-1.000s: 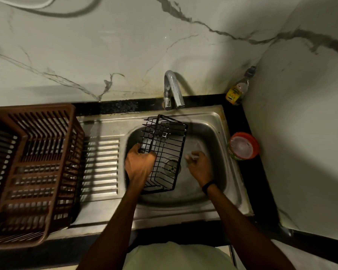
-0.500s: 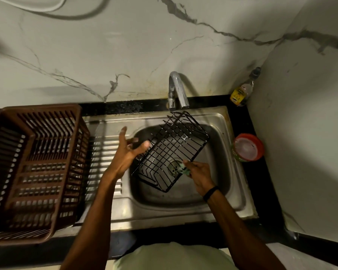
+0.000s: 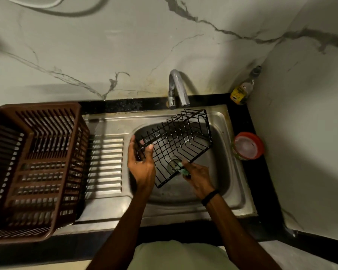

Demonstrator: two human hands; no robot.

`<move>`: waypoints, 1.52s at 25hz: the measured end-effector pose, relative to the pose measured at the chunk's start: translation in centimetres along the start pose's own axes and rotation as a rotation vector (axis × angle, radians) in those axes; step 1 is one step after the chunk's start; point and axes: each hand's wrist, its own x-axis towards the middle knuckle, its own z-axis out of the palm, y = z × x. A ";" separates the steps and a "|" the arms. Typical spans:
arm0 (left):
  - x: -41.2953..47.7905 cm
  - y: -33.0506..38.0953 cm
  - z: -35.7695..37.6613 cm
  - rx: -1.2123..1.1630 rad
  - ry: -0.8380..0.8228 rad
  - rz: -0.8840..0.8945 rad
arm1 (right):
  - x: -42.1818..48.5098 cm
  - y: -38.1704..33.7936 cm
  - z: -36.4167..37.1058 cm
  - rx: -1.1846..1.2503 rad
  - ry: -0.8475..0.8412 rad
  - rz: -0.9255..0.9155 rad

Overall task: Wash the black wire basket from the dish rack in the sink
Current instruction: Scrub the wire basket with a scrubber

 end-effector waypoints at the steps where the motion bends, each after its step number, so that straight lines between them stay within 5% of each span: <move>1: 0.7 0.0 0.1 -0.012 0.035 0.003 | -0.3 0.0 -0.3 -0.153 -0.033 -0.047; 3: 1.8 0.6 0.2 -0.015 0.037 0.033 | -0.6 -0.1 -1.5 -0.653 -0.038 -0.218; 5: 2.4 0.6 0.4 0.011 -0.011 0.075 | -1.1 -0.7 -1.7 -1.049 0.150 -0.499; 8: 2.0 0.5 0.9 0.044 -0.081 0.068 | 0.2 -2.1 -0.2 -1.184 0.254 -0.795; 17: 3.1 0.0 0.5 -0.010 -0.045 0.044 | 3.4 -0.8 1.2 -1.504 -0.210 -0.929; 20: 2.4 -0.3 0.0 -0.021 -0.001 0.016 | 3.1 0.6 0.3 -1.518 -0.277 -0.879; 25: 1.9 0.2 0.8 0.024 -0.038 0.013 | 4.0 1.7 4.6 -1.466 -0.080 -0.779; 29: 2.3 -0.5 -0.3 -0.005 -0.035 -0.035 | 2.8 2.8 1.2 -1.484 -0.255 -0.839; 33: 1.4 0.3 1.9 0.034 -0.120 -0.019 | 4.3 0.8 3.2 -1.477 -0.106 -0.743; 38: 2.9 0.3 1.1 -0.012 -0.038 -0.012 | 1.2 0.6 -1.4 -1.316 -0.248 -0.853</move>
